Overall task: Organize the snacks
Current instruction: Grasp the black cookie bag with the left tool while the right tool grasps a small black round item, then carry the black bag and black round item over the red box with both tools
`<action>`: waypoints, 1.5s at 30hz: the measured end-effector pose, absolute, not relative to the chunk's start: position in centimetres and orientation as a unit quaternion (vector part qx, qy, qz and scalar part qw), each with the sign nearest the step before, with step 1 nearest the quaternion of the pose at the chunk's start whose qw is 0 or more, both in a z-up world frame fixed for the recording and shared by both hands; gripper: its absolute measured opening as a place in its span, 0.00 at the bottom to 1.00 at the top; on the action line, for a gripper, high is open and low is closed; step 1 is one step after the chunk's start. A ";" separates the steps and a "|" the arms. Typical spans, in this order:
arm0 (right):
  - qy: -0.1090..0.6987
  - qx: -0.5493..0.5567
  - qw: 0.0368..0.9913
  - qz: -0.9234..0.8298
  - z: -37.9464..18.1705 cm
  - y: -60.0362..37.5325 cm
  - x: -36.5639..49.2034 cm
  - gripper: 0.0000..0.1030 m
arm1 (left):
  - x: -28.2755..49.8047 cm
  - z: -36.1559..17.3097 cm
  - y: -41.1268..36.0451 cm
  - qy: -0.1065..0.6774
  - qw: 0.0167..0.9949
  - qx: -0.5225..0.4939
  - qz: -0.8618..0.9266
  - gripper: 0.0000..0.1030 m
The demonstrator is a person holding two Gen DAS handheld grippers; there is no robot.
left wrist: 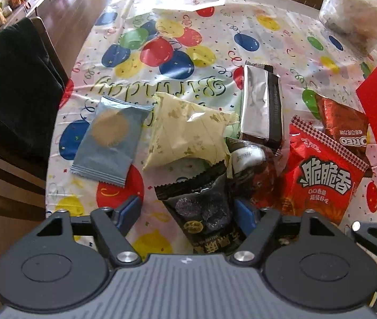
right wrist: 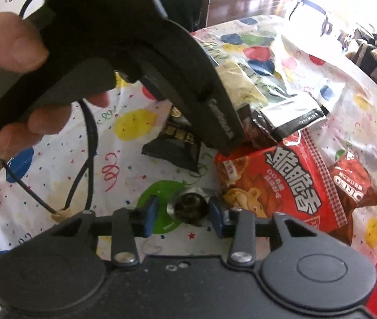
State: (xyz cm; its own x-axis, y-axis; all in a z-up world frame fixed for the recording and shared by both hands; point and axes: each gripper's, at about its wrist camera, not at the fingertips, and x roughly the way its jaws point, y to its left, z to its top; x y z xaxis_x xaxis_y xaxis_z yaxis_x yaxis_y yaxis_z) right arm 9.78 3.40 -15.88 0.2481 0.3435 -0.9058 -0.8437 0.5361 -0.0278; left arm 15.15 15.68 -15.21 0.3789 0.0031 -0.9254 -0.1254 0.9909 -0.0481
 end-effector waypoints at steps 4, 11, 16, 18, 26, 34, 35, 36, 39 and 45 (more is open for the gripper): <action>0.457 -0.276 0.746 0.398 -15.7 3.5 9.2 0.31 | 14.7 -15.0 15.6 0.550 0.833 -0.045 0.043 0.52; 0.458 -0.265 0.754 0.390 -15.3 3.0 8.8 0.31 | 13.3 -14.7 16.7 0.547 0.832 -0.075 0.048 0.36; 0.459 -0.241 0.762 0.388 -14.3 1.7 8.7 0.31 | 12.1 -14.1 17.2 0.541 0.834 -0.092 0.055 0.34; 0.458 -0.235 0.763 0.390 -13.7 1.2 8.5 0.31 | 11.5 -13.6 17.2 0.539 0.835 -0.097 0.056 0.34; 0.446 -0.200 0.785 0.381 -10.6 -2.0 7.8 0.31 | 9.7 -10.8 16.1 0.519 0.847 -0.097 0.051 0.34; 0.421 -0.161 0.815 0.365 -7.0 -6.3 7.9 0.31 | 9.2 -7.5 13.3 0.505 0.858 -0.091 0.034 0.34; 0.418 -0.156 0.818 0.362 -6.5 -6.9 8.1 0.31 | 9.3 -7.2 12.9 0.504 0.858 -0.091 0.032 0.34; 0.416 -0.152 0.822 0.359 -6.1 -7.5 8.2 0.31 | 9.4 -6.8 12.3 0.503 0.859 -0.090 0.027 0.34; 0.410 -0.141 0.833 0.344 -5.0 -9.3 8.8 0.31 | 9.7 -5.5 10.5 0.495 0.865 -0.082 0.015 0.34; 0.387 -0.124 0.858 0.315 -2.9 -13.3 10.1 0.31 | 10.7 -2.9 6.1 0.472 0.879 -0.063 -0.012 0.34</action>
State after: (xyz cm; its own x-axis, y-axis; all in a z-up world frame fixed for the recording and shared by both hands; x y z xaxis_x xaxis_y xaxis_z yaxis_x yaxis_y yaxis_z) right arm 10.07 -13.30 -2.92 0.5024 0.4442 -0.7417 -0.6361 0.7710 0.0309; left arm 10.75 6.15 -2.93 0.5542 -0.0797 -0.8286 -0.0390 0.9918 -0.1215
